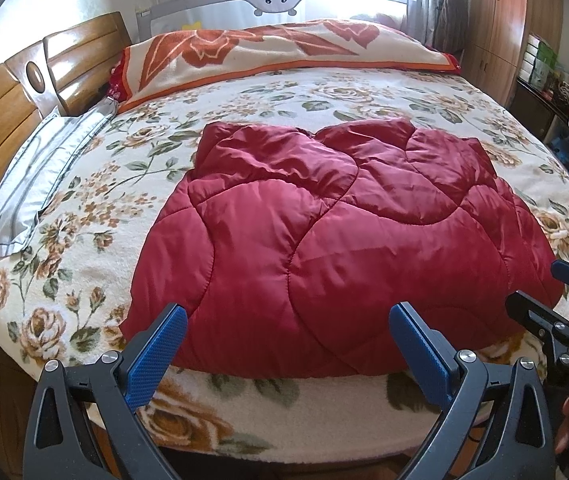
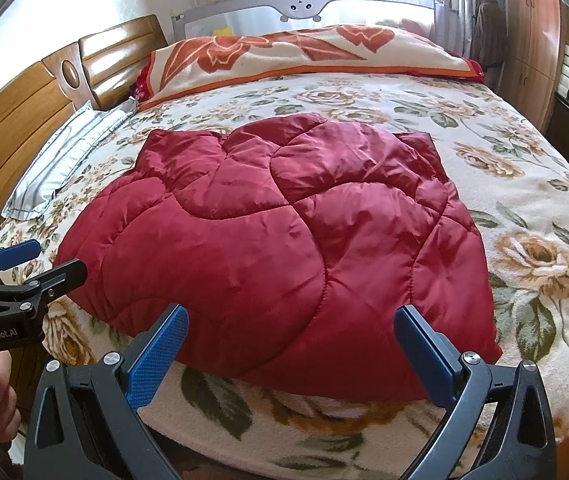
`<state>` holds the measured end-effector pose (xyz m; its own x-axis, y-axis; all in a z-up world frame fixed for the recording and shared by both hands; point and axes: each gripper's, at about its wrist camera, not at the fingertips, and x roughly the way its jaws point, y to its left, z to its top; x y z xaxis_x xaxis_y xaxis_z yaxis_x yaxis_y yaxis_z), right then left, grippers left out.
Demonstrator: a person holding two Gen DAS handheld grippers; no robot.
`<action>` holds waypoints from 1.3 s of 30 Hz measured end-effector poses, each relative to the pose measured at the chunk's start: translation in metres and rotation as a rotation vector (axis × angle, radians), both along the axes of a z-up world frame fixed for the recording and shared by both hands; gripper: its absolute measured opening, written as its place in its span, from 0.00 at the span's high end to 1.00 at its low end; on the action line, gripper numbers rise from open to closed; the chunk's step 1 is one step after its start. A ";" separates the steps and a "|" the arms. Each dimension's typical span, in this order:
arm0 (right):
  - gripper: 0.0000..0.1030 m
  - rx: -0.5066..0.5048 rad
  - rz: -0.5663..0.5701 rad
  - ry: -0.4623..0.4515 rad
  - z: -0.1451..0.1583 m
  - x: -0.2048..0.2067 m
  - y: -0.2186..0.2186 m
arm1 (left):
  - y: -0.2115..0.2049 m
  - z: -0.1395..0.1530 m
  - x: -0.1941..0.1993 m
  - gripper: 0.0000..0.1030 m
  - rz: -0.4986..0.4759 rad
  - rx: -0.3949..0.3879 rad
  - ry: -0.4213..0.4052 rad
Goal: Fold large clothes
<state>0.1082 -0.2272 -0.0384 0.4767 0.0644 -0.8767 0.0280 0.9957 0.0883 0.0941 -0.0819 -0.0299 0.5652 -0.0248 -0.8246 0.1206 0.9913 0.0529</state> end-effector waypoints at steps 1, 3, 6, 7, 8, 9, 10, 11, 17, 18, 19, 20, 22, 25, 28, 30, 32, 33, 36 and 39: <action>0.00 0.001 0.000 0.000 0.000 0.000 0.000 | 0.000 0.000 0.000 0.01 0.000 0.001 -0.001; 0.00 0.000 0.000 -0.001 0.001 0.000 0.000 | -0.001 0.000 0.000 0.01 0.000 0.004 -0.003; 0.00 0.001 0.000 0.000 0.001 0.000 0.000 | 0.000 0.000 0.000 0.01 0.001 0.003 -0.002; 0.00 0.000 -0.001 0.000 0.001 0.000 0.000 | 0.000 0.000 0.000 0.01 0.000 0.003 -0.001; 0.00 0.000 -0.001 0.000 0.001 0.000 0.000 | 0.000 0.000 0.000 0.01 0.001 0.003 -0.001; 0.00 0.000 -0.001 -0.001 0.001 0.000 0.000 | 0.000 0.000 0.000 0.01 0.001 0.003 -0.001; 0.00 0.000 -0.001 0.000 0.001 0.000 0.000 | 0.000 0.000 0.000 0.01 0.002 0.003 -0.001; 0.00 0.000 -0.001 0.000 0.001 0.000 0.000 | 0.000 0.000 0.000 0.01 0.002 0.003 0.000; 0.00 0.001 -0.002 -0.001 0.001 0.000 0.000 | 0.001 -0.001 0.000 0.01 0.003 0.006 -0.001; 0.00 0.001 -0.002 -0.001 0.002 0.001 0.000 | 0.001 -0.001 0.001 0.01 0.003 0.009 -0.002; 0.00 0.001 -0.001 -0.002 0.001 0.000 0.000 | 0.000 -0.001 0.001 0.01 0.004 0.012 -0.005; 0.00 0.001 -0.002 -0.001 0.001 0.000 0.000 | 0.000 -0.001 0.001 0.01 0.005 0.016 -0.010; 0.00 0.002 -0.003 -0.002 0.002 0.001 -0.001 | 0.000 0.000 0.001 0.01 0.002 0.014 -0.014; 0.00 0.001 -0.005 -0.005 0.004 0.001 -0.001 | 0.000 0.000 0.001 0.01 0.001 0.009 -0.015; 0.00 0.001 -0.006 -0.005 0.004 0.002 -0.001 | 0.000 0.000 0.001 0.01 -0.001 0.005 -0.013; 0.00 0.002 -0.006 -0.004 0.005 0.002 -0.001 | 0.000 0.000 0.001 0.01 0.001 0.006 -0.014; 0.00 0.001 -0.007 -0.005 0.004 0.002 -0.001 | 0.000 0.000 0.002 0.01 -0.001 0.003 -0.011; 0.00 0.000 -0.007 -0.005 0.005 0.002 -0.001 | 0.000 0.000 0.002 0.01 -0.001 0.004 -0.011; 0.00 0.002 -0.006 -0.003 0.005 0.002 -0.001 | 0.000 0.000 0.002 0.02 -0.001 0.004 -0.012; 0.00 0.002 -0.007 -0.003 0.005 0.002 -0.001 | 0.000 0.000 0.002 0.02 0.000 0.005 -0.013</action>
